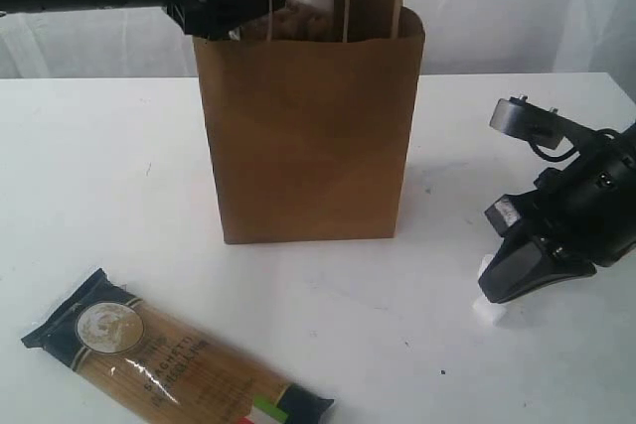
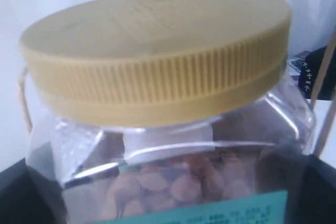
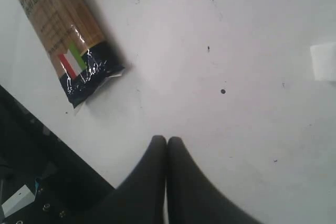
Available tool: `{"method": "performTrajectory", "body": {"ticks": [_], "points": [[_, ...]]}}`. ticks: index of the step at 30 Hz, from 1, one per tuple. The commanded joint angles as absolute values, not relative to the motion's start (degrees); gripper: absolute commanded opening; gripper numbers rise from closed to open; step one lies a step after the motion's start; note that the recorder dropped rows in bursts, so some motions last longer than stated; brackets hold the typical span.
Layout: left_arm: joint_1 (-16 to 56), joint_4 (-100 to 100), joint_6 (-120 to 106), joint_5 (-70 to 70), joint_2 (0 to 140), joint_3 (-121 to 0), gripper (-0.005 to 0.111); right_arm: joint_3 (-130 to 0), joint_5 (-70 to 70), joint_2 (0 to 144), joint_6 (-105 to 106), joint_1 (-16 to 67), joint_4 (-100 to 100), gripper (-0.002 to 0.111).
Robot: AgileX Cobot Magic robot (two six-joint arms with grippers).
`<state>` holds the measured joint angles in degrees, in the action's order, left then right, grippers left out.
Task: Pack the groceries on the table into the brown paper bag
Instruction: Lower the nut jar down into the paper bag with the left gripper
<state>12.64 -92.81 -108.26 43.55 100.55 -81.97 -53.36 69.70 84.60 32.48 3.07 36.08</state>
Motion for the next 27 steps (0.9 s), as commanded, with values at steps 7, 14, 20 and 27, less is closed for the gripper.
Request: {"method": "performTrajectory", "body": {"ticks": [7, 14, 20, 27], "points": [[12.72, -83.88, -104.77, 44.53, 97.23, -82.68, 0.105, -53.63, 69.96, 84.07, 33.15, 2.85, 36.24, 0.0], [12.72, -83.65, -104.77, 44.64, 97.37, -82.68, 0.105, -53.63, 69.96, 84.07, 33.15, 2.85, 36.24, 0.0], [12.72, -83.65, -104.77, 44.54, 97.37, -82.68, 0.105, -53.63, 69.96, 84.07, 33.15, 2.85, 36.24, 0.0], [12.72, -84.1, -101.37, 44.09, 97.37, -82.68, 0.105, -53.63, 69.96, 84.07, 33.15, 2.85, 36.24, 0.0]]}}
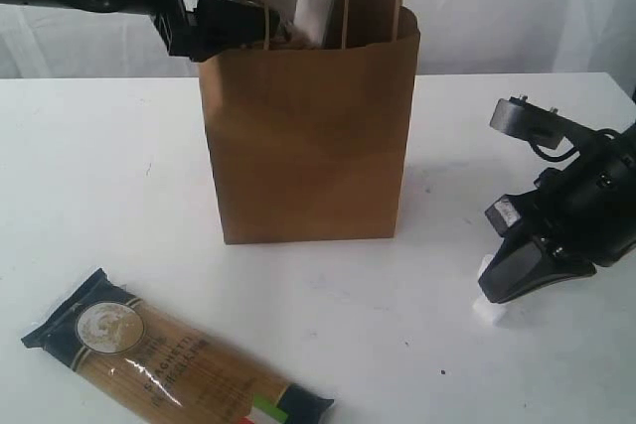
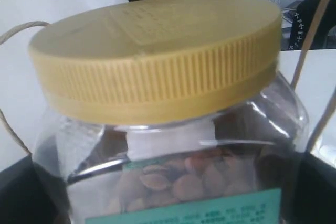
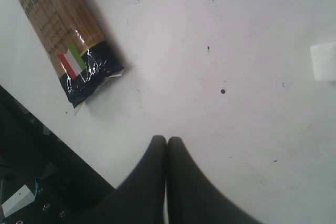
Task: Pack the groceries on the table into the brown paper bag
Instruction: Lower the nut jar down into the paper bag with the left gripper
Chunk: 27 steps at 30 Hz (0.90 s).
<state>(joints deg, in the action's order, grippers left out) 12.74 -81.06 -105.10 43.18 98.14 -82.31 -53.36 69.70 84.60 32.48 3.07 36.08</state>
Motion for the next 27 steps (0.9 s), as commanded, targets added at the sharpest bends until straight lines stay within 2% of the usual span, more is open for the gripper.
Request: {"method": "performTrajectory", "body": {"ticks": [1, 10, 16, 18, 21, 27], "points": [[12.72, -84.35, -101.26, 43.66, 97.37, -82.68, 0.105, -53.63, 69.96, 84.07, 33.15, 2.85, 36.24, 0.0], [12.72, -80.05, -100.71, 43.07, 97.37, -82.68, 0.106, -53.63, 69.96, 84.07, 33.15, 2.85, 36.24, 0.0], [12.72, -86.71, -107.3, 45.67, 97.37, -82.68, 0.105, -53.63, 69.96, 84.07, 33.15, 2.85, 36.24, 0.0], [12.72, -82.19, -110.96, 40.51, 97.26, -82.68, 0.105, -53.63, 69.96, 84.07, 33.15, 2.85, 36.24, 0.0], [13.3, -86.12, -95.83, 40.57, 98.0, -82.68, 0.105, -53.63, 69.96, 84.07, 33.15, 2.85, 36.24, 0.0], [13.3, -81.87, -91.24, 38.53, 98.44, -82.68, 0.105, -53.63, 69.96, 84.07, 33.15, 2.85, 36.36, 0.0]]}}
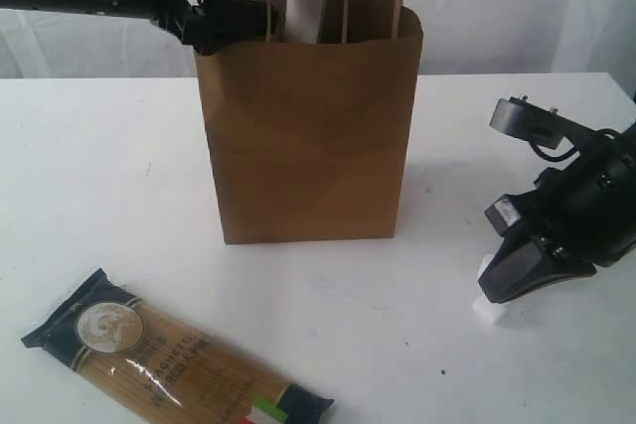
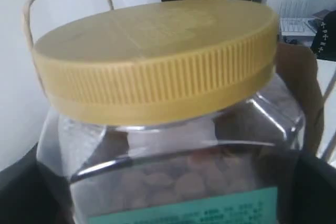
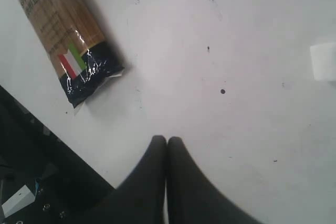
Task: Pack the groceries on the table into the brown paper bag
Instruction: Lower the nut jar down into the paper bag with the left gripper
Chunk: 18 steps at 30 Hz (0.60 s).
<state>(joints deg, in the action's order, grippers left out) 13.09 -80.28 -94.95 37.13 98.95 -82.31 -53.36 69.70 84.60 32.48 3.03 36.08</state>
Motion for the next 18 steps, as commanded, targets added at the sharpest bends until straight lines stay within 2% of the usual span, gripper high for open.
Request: {"method": "performTrajectory", "body": {"ticks": [1, 7, 11, 14, 16, 18], "points": [[13.3, -81.87, -91.24, 38.53, 98.44, -82.68, 0.105, -53.9, 69.96, 84.07, 33.51, 2.85, 36.36, 0.0], [13.3, -81.85, -90.79, 40.83, 98.44, -82.68, 0.105, -64.04, 64.48, 84.07, 33.79, 2.85, 35.69, 0.0], [13.3, -76.13, -91.86, 48.3, 98.44, -82.68, 0.105, -75.78, 48.11, 83.93, 34.14, 2.85, 35.8, 0.0], [13.3, -73.03, -91.86, 48.6, 98.44, -82.68, 0.105, -81.27, 39.28, 84.04, 34.81, 2.85, 36.95, 0.0], [13.3, -72.01, -91.86, 47.27, 98.44, -82.68, 0.105, -86.32, 36.53, 85.36, 39.75, 2.85, 44.51, 0.0], [13.3, -72.01, -91.86, 45.53, 98.44, -82.68, 0.105, -88.99, 40.67, 86.77, 46.89, 2.85, 54.55, 0.0]]}}
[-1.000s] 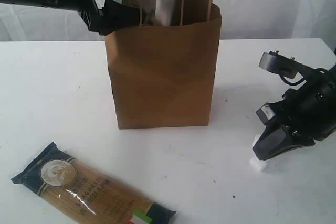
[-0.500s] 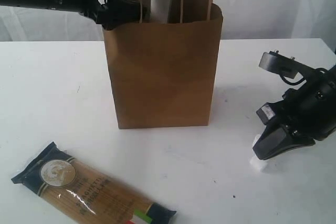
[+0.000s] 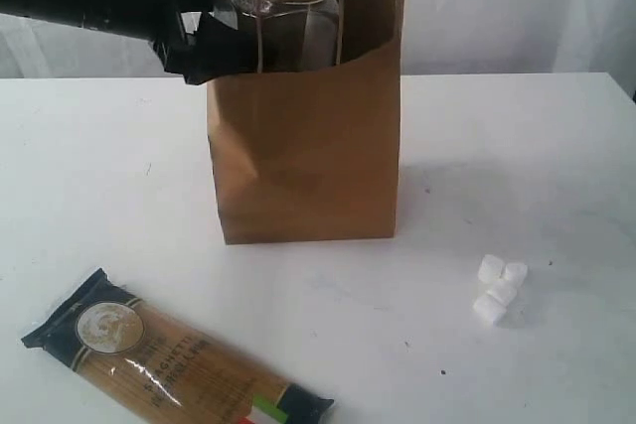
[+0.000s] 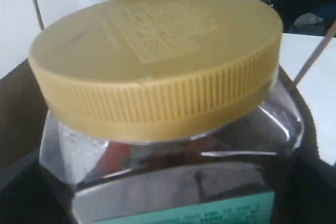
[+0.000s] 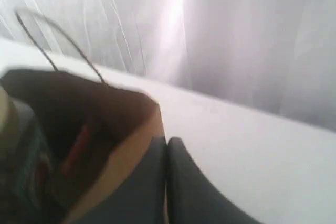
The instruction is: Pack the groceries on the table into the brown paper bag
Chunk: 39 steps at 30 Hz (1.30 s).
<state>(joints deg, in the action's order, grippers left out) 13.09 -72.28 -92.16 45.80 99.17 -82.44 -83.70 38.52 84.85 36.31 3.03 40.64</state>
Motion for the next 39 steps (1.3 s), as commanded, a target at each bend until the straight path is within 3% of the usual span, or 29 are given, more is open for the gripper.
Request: {"method": "performTrajectory", "body": {"ticks": [1, 3, 10, 15, 28, 39], "points": [[13.3, -72.01, -91.86, 44.39, 98.44, -82.68, 0.105, -90.3, 44.79, 87.75, 51.45, 2.85, 60.21, 0.0], [13.3, -72.01, -91.97, 40.66, 98.44, -82.68, 0.105, -92.97, 55.34, 90.86, 58.74, 2.85, 73.56, 0.0], [13.3, -86.11, -102.75, 35.21, 98.71, -82.79, 0.105, -94.15, 63.31, 95.87, 65.85, 3.39, 86.09, 0.0], [13.3, -86.85, -110.12, 43.26, 98.7, -82.79, 0.105, -94.15, 62.6, 97.34, 71.86, 6.34, 85.96, 0.0], [13.3, -87.4, -110.73, 43.09, 98.7, -82.79, 0.105, -94.15, 56.44, 102.29, 77.59, 18.35, 83.69, 0.0], [13.3, -87.01, -111.48, 43.21, 98.7, -82.79, 0.105, -94.15, 52.95, 103.52, 77.2, 20.57, 80.91, 0.0]]}}
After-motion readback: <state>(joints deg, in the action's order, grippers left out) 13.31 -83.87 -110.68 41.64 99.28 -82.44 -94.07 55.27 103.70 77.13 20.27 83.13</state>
